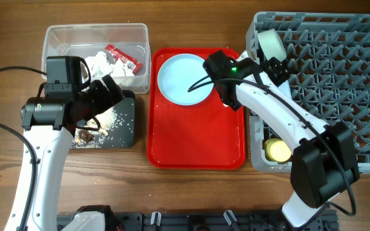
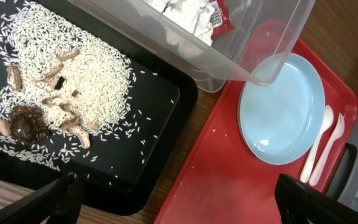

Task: Sort waste into correct bins and load items into the dishwasher rack
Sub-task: 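Move the right gripper toward the light-blue plate on the red tray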

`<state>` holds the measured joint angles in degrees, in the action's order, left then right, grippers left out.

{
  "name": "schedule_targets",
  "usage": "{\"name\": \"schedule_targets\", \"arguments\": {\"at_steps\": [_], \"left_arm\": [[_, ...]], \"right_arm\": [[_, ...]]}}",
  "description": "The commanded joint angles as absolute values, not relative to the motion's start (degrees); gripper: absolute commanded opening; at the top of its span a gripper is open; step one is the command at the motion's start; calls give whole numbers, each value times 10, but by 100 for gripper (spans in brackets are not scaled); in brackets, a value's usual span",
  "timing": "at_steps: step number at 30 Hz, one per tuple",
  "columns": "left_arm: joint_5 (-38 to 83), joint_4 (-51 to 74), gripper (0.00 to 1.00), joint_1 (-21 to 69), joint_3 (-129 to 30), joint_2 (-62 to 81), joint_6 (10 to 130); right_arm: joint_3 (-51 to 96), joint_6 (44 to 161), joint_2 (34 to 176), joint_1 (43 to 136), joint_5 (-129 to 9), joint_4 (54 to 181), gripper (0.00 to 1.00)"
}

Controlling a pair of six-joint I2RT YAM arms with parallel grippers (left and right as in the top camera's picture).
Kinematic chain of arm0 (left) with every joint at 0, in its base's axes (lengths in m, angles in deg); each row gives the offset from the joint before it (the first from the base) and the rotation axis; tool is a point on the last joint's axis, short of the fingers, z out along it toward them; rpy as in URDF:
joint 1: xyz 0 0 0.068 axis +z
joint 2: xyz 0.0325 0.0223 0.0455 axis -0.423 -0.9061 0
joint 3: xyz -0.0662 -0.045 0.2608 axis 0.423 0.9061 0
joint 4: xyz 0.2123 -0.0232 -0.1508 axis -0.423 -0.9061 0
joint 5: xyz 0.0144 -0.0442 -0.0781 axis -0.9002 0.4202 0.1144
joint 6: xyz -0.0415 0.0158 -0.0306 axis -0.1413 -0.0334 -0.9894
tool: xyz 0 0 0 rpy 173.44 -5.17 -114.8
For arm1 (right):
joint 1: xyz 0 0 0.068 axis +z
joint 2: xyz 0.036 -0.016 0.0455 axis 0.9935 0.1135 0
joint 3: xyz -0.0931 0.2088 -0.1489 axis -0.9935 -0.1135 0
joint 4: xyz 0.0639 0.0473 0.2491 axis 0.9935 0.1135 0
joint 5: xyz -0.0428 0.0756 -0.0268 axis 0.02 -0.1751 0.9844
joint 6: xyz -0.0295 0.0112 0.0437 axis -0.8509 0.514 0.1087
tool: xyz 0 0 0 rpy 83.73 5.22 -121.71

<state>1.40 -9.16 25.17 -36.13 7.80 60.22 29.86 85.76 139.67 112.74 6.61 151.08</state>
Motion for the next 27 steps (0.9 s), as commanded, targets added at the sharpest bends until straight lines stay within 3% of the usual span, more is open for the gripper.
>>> {"name": "schedule_targets", "arguments": {"at_steps": [1,11,19,23,27], "left_arm": [[18,-90,100,255,-371,78,609],[18,-90,100,255,-371,78,609],[18,-90,100,255,-371,78,609],[18,-90,100,255,-371,78,609],[18,-90,100,255,-371,78,609]], "right_arm": [[347,841,1402,1128,-20,1488,100],[489,831,1368,1127,-221,1485,100],[497,832,1357,1127,-686,1451,100],[487,881,1366,1127,-700,1407,98],[460,1057,1379,1127,-600,1363,86]]}}
